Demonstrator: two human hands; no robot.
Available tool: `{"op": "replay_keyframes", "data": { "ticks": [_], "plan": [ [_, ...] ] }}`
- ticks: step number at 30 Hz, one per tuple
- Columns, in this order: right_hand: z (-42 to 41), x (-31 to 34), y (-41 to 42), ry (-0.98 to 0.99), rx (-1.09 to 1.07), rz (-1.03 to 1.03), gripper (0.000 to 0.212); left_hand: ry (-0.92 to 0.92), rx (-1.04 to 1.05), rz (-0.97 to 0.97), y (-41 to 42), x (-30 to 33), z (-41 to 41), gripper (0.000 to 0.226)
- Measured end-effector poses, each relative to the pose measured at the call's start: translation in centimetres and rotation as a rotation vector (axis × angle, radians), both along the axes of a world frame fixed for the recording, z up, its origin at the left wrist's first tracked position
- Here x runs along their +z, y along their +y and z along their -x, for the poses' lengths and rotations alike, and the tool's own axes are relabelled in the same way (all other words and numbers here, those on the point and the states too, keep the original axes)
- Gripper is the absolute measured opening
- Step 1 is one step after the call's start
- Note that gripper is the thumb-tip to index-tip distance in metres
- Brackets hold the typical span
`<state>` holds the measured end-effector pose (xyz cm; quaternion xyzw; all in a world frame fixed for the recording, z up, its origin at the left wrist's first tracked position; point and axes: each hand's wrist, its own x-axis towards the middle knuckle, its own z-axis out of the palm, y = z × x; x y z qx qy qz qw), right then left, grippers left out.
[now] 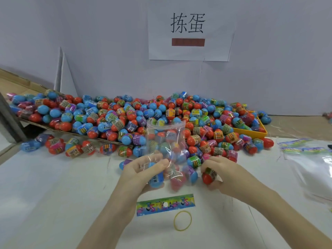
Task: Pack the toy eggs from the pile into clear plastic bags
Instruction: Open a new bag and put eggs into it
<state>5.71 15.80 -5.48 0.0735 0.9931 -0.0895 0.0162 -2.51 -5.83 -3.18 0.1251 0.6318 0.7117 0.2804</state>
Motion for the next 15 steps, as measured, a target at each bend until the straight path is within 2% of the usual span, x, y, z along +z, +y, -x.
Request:
{"op": "replay_keyframes", "data": {
  "ticks": [2,4,7,9,10,12,15],
  "plan": [
    [-0.3,0.4,0.1,0.074,0.000,0.021,0.036,0.033,-0.020,0.025,0.0,0.0,0.0,0.055],
    [-0.8,2.1,0.2,0.260,-0.047,0.190,0.032,0.093,-0.034,0.056,0.1,0.0,-0.2,0.052],
    [-1.7,6.7,-0.9,0.683,-0.042,0.671,0.016,0.173,-0.014,0.035,0.4,0.2,-0.7,0.033],
    [-2.2,9.5,-2.6,0.807,0.098,0.943,0.018,0.227,0.010,0.012,0.9,0.3,-1.2,0.026],
    [-2.2,10.3,-3.5,0.799,0.167,0.968,0.024,0.259,0.012,0.009,1.1,0.4,-1.5,0.025],
    [-1.9,11.1,-5.1,0.713,0.207,0.892,0.027,0.319,-0.001,0.001,1.5,0.7,-2.1,0.029],
    [-1.1,10.8,-6.0,0.651,0.099,0.714,0.025,0.382,-0.043,-0.028,1.6,1.0,-2.9,0.043]
  ]
}}
